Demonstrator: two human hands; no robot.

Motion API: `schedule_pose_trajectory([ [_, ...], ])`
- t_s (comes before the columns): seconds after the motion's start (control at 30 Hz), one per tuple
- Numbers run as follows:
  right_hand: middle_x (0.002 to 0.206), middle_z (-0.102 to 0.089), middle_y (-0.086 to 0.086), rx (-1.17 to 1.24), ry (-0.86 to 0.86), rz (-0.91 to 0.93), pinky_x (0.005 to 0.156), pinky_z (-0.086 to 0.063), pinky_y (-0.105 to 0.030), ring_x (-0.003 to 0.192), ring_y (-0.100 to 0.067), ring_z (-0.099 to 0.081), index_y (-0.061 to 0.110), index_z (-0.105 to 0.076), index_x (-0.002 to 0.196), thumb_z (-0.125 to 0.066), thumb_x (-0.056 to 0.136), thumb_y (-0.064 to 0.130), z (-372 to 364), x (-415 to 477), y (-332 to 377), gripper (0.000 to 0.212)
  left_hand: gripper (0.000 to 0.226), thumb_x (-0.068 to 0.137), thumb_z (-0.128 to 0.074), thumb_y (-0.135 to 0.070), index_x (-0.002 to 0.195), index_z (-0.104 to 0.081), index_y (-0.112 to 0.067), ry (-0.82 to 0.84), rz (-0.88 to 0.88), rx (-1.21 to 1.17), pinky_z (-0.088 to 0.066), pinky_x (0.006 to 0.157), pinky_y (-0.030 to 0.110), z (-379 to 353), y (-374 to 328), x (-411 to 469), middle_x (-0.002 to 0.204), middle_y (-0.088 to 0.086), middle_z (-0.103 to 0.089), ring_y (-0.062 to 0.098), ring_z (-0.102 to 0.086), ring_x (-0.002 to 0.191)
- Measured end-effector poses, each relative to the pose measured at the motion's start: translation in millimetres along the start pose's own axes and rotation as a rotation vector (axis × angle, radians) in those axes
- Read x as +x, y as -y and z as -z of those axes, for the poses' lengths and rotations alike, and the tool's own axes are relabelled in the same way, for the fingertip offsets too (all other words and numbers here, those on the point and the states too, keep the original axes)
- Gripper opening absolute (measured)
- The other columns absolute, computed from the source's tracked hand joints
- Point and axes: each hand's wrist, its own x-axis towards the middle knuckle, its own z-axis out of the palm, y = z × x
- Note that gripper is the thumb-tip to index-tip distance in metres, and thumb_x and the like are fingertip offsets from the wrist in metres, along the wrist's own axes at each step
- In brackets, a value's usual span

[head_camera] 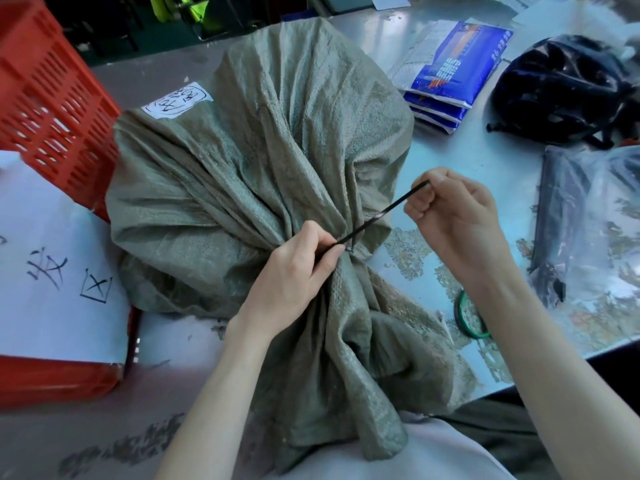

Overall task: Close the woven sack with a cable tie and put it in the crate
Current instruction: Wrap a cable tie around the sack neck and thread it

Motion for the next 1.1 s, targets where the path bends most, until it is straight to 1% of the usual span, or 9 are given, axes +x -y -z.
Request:
schedule_pose_trajectory([
  [0.23, 0.056, -0.045, -0.001, 0.243, 0.008, -0.019, 0.052, -0.036, -0.023, 0.053, -0.013, -0.039, 0.007, -0.057, 0.06, -0.078, 0.061, 0.011, 10, 9, 9, 0.021, 0.016, 0.092, -0.057, -0.022, 0.087, -0.057, -0.006, -0.071, -0.133, 0.449, -0.033, 0.088, 0.033, 1, 12, -9, 0.095, 0.005, -0.064, 0.02, -0.054, 0.093],
  [0.33, 0.055, -0.046, -0.001, 0.277, 0.011, -0.051, 0.051, -0.037, -0.023, 0.052, -0.013, -0.04, 0.008, -0.059, 0.059, -0.082, 0.052, 0.013, 6, 8, 7, 0.025, 0.014, 0.088, -0.062, -0.024, 0.086, -0.057, -0.011, -0.087, -0.105, 0.546, -0.028, 0.088, 0.036, 3, 8, -10, 0.103, 0.003, -0.06, 0.019, -0.052, 0.098],
  [0.47, 0.05, -0.051, -0.001, 0.359, -0.023, 0.103, 0.055, -0.038, -0.022, 0.051, -0.013, -0.045, 0.008, -0.058, 0.056, -0.072, 0.059, 0.006, 3, 16, 37, 0.015, 0.011, 0.086, -0.053, -0.024, 0.087, -0.054, -0.012, 0.01, -0.034, 0.701, -0.03, 0.086, 0.038, 4, 25, -23, 0.098, 0.003, -0.058, 0.023, -0.052, 0.097],
  [0.57, 0.043, -0.044, 0.0, 0.471, -0.044, 0.184, 0.046, -0.028, -0.018, 0.04, -0.01, -0.038, 0.009, -0.05, 0.051, -0.048, 0.073, 0.003, 11, 32, 86, 0.023, 0.011, 0.088, -0.046, -0.025, 0.084, -0.049, -0.015, 0.047, 0.067, 0.606, -0.03, 0.079, 0.033, 5, 43, -40, 0.091, 0.003, -0.055, 0.026, -0.052, 0.091],
  [0.7, 0.049, -0.042, 0.003, 0.082, -0.054, 0.102, 0.049, -0.031, -0.021, 0.048, -0.011, -0.035, 0.014, -0.055, 0.053, -0.044, 0.075, -0.001, 2, 31, 57, 0.029, 0.017, 0.095, -0.046, -0.021, 0.087, -0.054, -0.007, 0.054, 0.013, 0.455, -0.041, 0.08, 0.037, -5, 32, -27, 0.088, 0.01, -0.057, 0.028, -0.05, 0.085],
  [0.87, 0.059, -0.048, 0.002, -0.098, 0.071, -0.058, 0.058, -0.035, -0.024, 0.057, -0.013, -0.041, 0.009, -0.056, 0.069, -0.048, 0.086, 0.006, -2, 9, 8, 0.02, 0.02, 0.098, -0.048, -0.018, 0.087, -0.056, -0.003, 0.008, -0.05, 0.379, -0.046, 0.075, 0.036, -7, 19, -12, 0.083, 0.011, -0.055, 0.028, -0.053, 0.08],
  [0.93, 0.065, -0.052, -0.001, -0.194, 0.13, -0.085, 0.061, -0.038, -0.024, 0.062, -0.014, -0.044, 0.008, -0.061, 0.078, -0.049, 0.081, 0.0, -4, 1, 0, 0.015, 0.022, 0.098, -0.048, -0.019, 0.086, -0.056, -0.003, -0.015, -0.036, 0.35, -0.045, 0.073, 0.037, -8, 15, -8, 0.081, 0.011, -0.053, 0.029, -0.053, 0.079],
  [1.03, 0.075, -0.059, -0.003, -0.295, 0.277, -0.13, 0.064, -0.044, -0.022, 0.066, -0.015, -0.05, 0.005, -0.063, 0.091, -0.044, 0.065, -0.012, -11, -9, -6, 0.036, 0.022, 0.098, -0.049, -0.017, 0.083, -0.055, -0.003, -0.039, -0.025, 0.317, -0.044, 0.071, 0.037, -10, 10, -4, 0.079, 0.011, -0.051, 0.028, -0.052, 0.078],
  [1.1, 0.08, -0.061, -0.003, -0.408, 0.318, -0.129, 0.067, -0.046, -0.022, 0.069, -0.014, -0.053, 0.004, -0.065, 0.097, -0.052, 0.072, -0.007, -16, -14, -10, 0.031, 0.019, 0.097, -0.051, -0.012, 0.082, -0.056, -0.002, -0.036, -0.033, 0.315, -0.046, 0.072, 0.039, -12, 7, -3, 0.079, 0.011, -0.05, 0.029, -0.052, 0.079],
])
